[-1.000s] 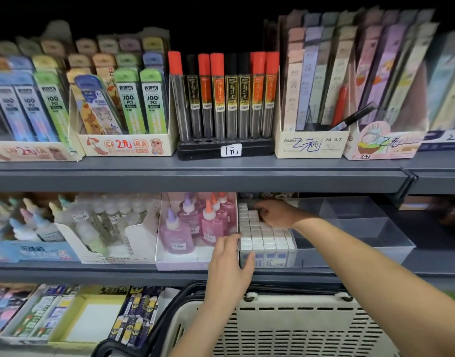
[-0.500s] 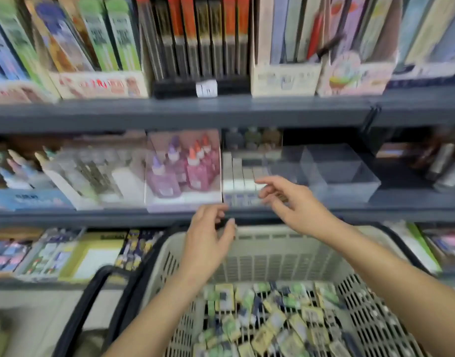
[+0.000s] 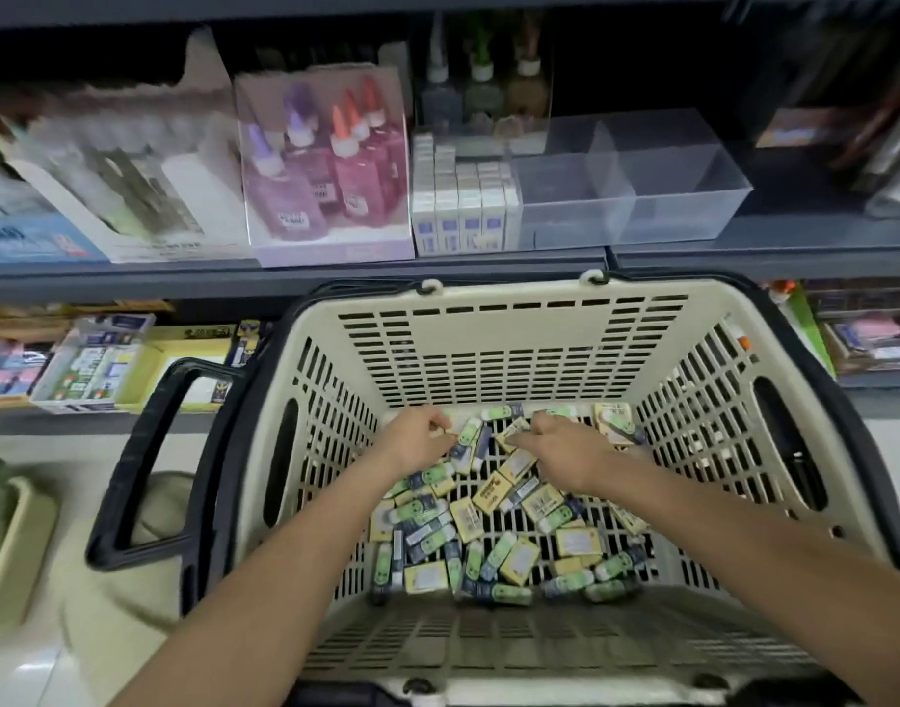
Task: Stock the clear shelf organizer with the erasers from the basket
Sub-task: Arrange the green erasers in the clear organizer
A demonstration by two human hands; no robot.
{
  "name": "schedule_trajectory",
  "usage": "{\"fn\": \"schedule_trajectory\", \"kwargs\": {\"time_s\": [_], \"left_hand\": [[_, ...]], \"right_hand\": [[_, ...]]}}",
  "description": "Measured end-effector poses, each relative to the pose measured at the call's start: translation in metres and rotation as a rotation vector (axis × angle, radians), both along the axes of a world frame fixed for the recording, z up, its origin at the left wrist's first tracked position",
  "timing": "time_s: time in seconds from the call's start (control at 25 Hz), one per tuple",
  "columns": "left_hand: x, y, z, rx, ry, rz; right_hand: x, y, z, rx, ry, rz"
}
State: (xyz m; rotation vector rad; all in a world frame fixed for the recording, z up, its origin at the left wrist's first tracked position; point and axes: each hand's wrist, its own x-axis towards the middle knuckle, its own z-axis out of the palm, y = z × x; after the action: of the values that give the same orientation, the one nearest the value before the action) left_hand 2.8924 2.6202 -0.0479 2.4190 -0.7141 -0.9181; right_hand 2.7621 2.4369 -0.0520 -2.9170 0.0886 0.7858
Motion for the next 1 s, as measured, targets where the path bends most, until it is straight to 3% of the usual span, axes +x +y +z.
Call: {"fn": "schedule_trajectory", "kwargs": {"time_s": [0.2, 0.32, 0.52, 0.64, 0.8, 1.0], "left_hand": [[-0.003, 0.004, -0.016, -0.031, 0.011, 0.023], [-0.015, 0.001, -0.022, 0.03, -0.003, -0.076], [-0.022, -0.021, -0.024, 0.15, -0.301, -0.042], [-0.024, -0.03, -0.029, 0.14, -0.295, -0.031], [-0.016, -0.021, -0.024, 0.029, -0.138, 0.123], [-0.01, -0.036, -0.012, -0.263, 0.255, 0.393]], "right_hand": [[-0.001, 0.009, -0.011, -0.168, -0.062, 0.166], [0.001, 0.006, -0.008, -0.079, -0.045, 0.132], [0.008, -0.017, 0.006, 0.082, -0.18, -0.378], [-0.002, -0.027, 0.002, 0.072, -0.06, -0.447], [-0.002, -0.017, -0.008, 0.047, -0.045, -0.426], [0.002, -0.012, 0.0, 0.145, -0.054, -0.465]]}}
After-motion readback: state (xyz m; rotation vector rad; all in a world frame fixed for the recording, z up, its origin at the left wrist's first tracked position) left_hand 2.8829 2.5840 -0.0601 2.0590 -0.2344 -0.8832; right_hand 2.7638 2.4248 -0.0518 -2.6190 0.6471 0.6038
